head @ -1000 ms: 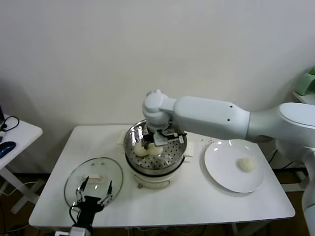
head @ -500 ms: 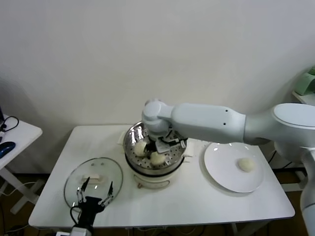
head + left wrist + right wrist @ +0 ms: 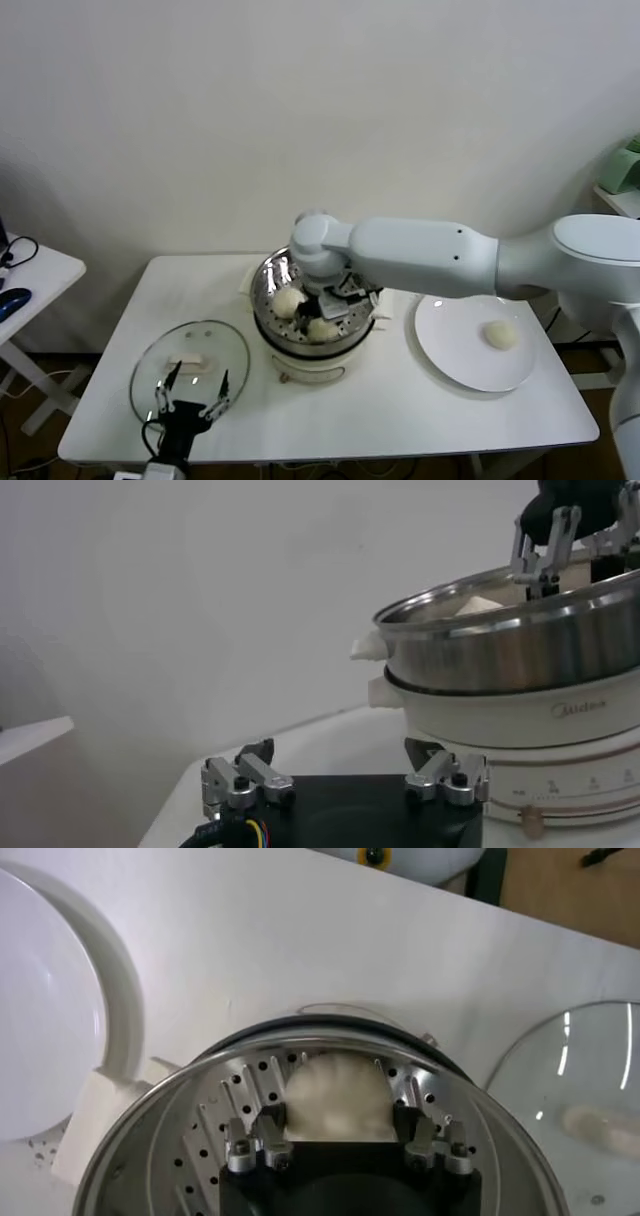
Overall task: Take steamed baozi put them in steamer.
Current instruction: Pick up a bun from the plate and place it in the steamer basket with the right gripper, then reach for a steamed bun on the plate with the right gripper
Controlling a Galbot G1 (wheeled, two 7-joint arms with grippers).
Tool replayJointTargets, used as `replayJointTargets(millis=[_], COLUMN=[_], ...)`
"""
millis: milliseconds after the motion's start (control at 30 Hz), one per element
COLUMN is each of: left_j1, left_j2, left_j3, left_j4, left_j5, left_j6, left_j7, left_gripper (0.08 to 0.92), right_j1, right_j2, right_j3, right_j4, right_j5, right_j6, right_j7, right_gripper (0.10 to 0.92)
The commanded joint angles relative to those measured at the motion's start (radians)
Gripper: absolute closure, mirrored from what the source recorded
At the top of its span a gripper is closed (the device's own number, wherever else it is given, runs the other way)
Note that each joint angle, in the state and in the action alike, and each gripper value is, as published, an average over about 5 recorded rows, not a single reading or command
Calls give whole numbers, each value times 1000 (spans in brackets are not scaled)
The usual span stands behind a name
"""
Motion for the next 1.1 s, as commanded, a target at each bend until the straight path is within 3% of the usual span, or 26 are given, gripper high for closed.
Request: replayJointTargets(millis=[33, 333, 767, 967, 1100], left_j1=[0, -1, -9, -12, -20], left_j2=[1, -1, -1, 5, 13], left_j3=[2, 6, 18, 12, 6], left_j4=[0, 7, 11, 12, 10], left_j5=[2, 6, 18, 14, 2], left_j6=[1, 1, 4, 3, -1], left_j7=[0, -1, -5, -7, -6], left_gripper=[177, 177, 177, 177, 177], right_j1=[-10, -15, 84, 236, 375], right_j2=[-1, -18, -3, -92, -194], right_j3=[-2, 16, 69, 18, -168], right_j4=[-12, -12, -89, -157, -222], right_j5=[2, -5, 91, 327, 635], right_j6=[7, 14, 58, -57, -285], right_j7=[5, 9, -14, -38, -38], right_gripper=[336, 215, 203, 203, 203])
